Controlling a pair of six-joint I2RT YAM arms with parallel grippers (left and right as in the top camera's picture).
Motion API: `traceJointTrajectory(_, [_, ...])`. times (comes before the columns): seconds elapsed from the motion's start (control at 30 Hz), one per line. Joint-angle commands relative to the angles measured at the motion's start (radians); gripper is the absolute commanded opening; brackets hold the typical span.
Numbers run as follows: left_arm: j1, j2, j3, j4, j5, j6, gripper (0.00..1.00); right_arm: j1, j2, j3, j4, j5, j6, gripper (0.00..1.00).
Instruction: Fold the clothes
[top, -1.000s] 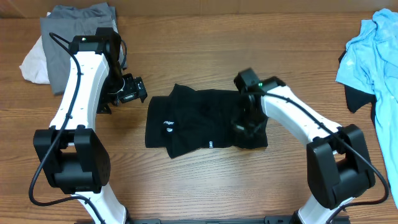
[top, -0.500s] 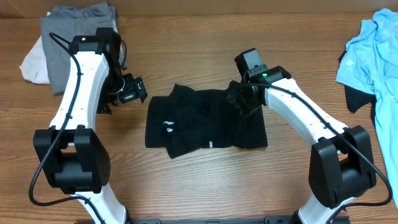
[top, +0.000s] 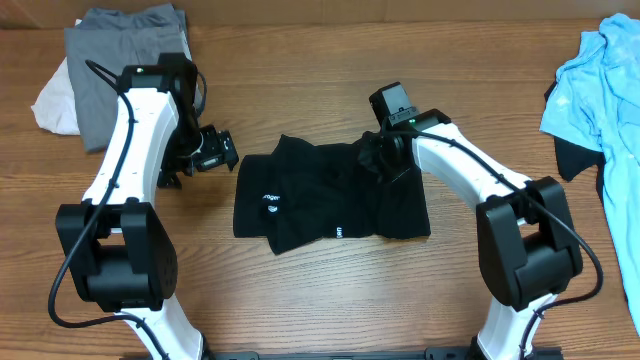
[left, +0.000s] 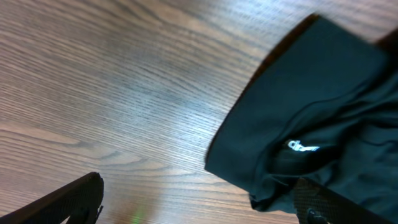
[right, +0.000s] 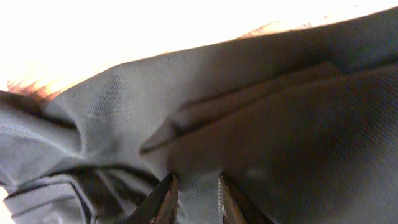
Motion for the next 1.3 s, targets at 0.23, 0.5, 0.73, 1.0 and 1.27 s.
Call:
traceJointTrajectory(0.23, [-0.008,-0.002,-0.149,0.052,0.011,0.004,1.00,-0.025,0.052,0.044,0.067,0.028,-0.008,0.25])
traceJointTrajectory(0.5, [-0.008,-0.002,-0.152,0.066,0.011,0.004,1.00,-0.119,-0.018,0.360,-0.382,0.024,-0.145,0.40])
traceJointTrajectory(0.73, [-0.008,-0.002,-0.152,0.070,0.021,0.004,1.00,-0.118,-0.054,0.403,-0.756,0.037,-0.245,0.40])
traceJointTrajectory(1.0, [-0.008,-0.002,-0.152,0.063,0.038,0.004,1.00,-0.048,-0.054,0.168,-0.697,0.084,-0.209,0.39])
traceJointTrajectory(1.27, [-0.008,-0.002,-0.152,0.064,0.037,0.004,1.00,-0.032,-0.054,-0.096,-0.457,-0.043,-0.187,0.12])
